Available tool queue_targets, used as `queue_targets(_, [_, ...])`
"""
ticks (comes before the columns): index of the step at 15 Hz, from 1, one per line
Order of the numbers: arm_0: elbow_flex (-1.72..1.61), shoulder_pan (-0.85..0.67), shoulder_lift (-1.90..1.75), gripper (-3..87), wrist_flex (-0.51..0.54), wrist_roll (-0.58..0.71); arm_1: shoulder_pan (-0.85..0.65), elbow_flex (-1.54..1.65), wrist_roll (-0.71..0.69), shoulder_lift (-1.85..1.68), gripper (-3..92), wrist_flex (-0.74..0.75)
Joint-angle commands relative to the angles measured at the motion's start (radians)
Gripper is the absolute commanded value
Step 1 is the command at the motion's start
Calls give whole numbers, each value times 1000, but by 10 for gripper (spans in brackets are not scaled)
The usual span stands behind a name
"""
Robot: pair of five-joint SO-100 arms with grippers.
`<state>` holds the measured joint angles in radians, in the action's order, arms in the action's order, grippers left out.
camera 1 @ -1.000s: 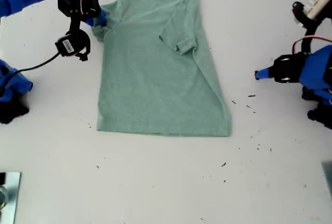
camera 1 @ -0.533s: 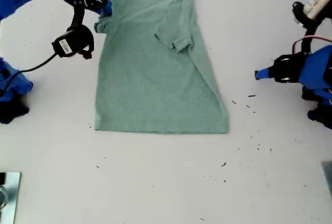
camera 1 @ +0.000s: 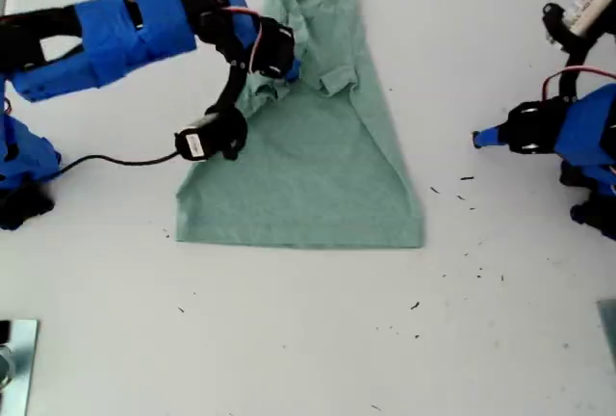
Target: Fold t shirt
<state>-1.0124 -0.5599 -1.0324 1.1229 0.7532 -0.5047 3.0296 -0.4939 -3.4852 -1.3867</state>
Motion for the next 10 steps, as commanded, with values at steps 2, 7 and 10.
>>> queue_targets(2, [135, -31, 98, 285, -15, 32, 5, 49, -2, -14, 23, 0])
queue_targets(7, [-48, -126, -526, 111, 261, 11, 6, 49, -5, -14, 23, 0])
queue_targets(10, [-948, -123, -1080, 32, -74, -15, 5, 49, -8, -14, 23, 2])
